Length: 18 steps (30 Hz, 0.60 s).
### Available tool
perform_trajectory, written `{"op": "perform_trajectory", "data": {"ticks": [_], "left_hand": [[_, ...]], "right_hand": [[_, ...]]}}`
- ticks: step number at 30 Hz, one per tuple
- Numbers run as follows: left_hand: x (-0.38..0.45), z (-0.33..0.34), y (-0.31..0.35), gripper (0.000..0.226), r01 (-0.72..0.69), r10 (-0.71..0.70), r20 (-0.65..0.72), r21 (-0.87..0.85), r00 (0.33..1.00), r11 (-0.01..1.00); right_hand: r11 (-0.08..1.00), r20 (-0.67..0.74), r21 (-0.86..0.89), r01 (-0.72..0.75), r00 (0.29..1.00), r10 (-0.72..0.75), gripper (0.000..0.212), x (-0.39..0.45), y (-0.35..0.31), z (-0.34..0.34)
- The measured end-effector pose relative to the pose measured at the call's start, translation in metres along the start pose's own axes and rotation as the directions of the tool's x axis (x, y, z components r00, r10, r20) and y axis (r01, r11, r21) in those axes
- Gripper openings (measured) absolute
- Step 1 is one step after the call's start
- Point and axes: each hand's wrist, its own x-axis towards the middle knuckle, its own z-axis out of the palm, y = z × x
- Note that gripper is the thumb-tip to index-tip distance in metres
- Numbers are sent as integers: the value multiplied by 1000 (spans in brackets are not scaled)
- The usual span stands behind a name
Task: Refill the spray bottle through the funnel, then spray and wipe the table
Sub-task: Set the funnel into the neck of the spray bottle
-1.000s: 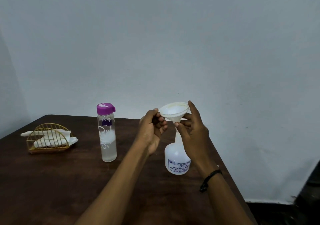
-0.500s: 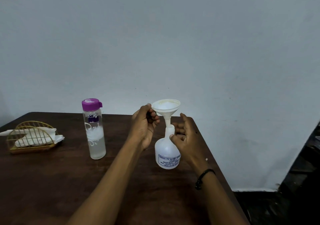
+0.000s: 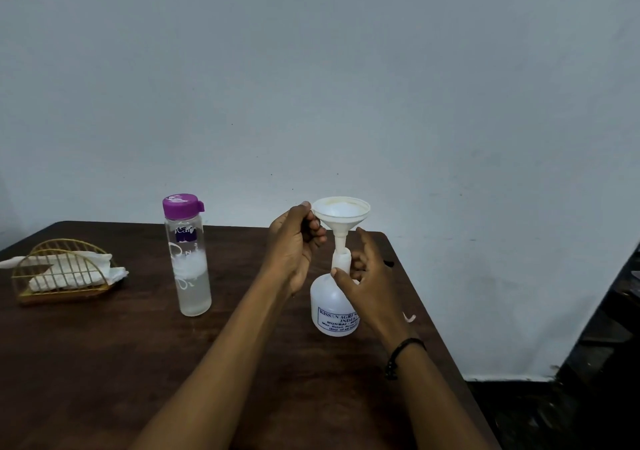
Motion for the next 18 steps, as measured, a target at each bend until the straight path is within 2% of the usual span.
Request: {"op": "perform_trajectory", "data": {"ticks": [4,12,14,16,18], "left_hand": [[0,1,-1,30,11,-11,7,-26,1000,1000],[2,-5,-2,30,1,0,-25,42,1000,999],[1,-6,-2,30,9,-7,-24,88,1000,996],[-2,-6,-4,30,16,-14,-11,150,1000,989],[-5,-5,-5,29,23,-21,-9,189,1000,982]], "right_hand": [[1000,-1,5,27,1000,-27,79,0,0,1],[998,-12,2,56,998,-56,79,0,0,2],[998,-15,-8,60,998,-60,71,0,1,2],[998,-18,-47,43,999,-44,49,1,2,1],[998,-22,-55,31,999,-32,41,2,3,1]]}}
